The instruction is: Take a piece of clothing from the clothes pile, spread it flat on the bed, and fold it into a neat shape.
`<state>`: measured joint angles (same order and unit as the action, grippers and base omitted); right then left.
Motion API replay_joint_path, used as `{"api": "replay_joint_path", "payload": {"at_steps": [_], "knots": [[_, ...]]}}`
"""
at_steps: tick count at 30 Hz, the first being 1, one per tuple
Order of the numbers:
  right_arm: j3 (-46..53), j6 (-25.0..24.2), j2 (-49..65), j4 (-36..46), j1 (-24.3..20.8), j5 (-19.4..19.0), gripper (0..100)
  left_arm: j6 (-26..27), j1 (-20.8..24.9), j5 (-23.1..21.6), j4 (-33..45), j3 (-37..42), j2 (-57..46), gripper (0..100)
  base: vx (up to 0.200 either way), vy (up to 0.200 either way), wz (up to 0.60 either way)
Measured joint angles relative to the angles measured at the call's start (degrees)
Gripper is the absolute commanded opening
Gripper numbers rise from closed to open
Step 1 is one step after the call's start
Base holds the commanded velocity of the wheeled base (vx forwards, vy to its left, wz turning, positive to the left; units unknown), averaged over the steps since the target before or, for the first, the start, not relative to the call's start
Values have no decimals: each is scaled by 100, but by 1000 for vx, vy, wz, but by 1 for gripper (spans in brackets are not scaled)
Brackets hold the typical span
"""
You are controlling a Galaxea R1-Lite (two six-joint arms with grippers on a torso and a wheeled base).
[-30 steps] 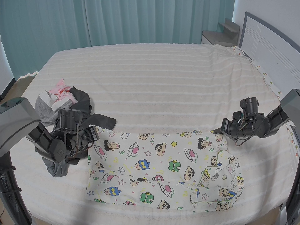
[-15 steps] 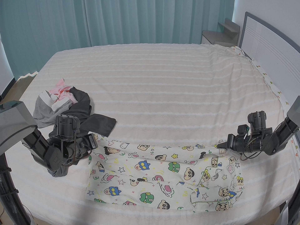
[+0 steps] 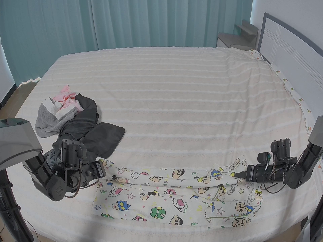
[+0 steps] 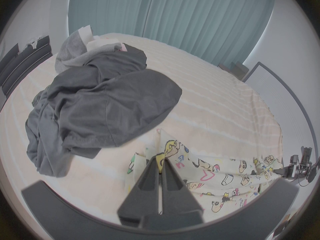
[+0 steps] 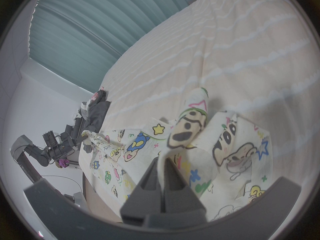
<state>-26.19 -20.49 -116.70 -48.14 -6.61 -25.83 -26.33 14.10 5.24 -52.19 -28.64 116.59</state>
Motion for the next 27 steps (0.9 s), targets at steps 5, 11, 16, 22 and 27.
{"api": "replay_joint_path", "payload": {"at_steps": [5,11,16,22,27], "knots": [[364,13,-193,-608,-24,7,0,-27,39,1,-48,149,91,0,0,0,0],[861,20,-430,-1360,-28,16,0,-44,50,-7,-244,271,190,0,0,0,0],[1263,30,-673,-1976,-17,18,0,-46,55,-16,-321,369,247,0,0,0,0],[1690,126,-1020,-2800,-6,18,0,-62,61,-29,-332,450,295,0,0,0,0],[2026,163,-1353,-3468,-13,18,0,-68,83,-34,-343,477,339,0,0,0,0]]}}
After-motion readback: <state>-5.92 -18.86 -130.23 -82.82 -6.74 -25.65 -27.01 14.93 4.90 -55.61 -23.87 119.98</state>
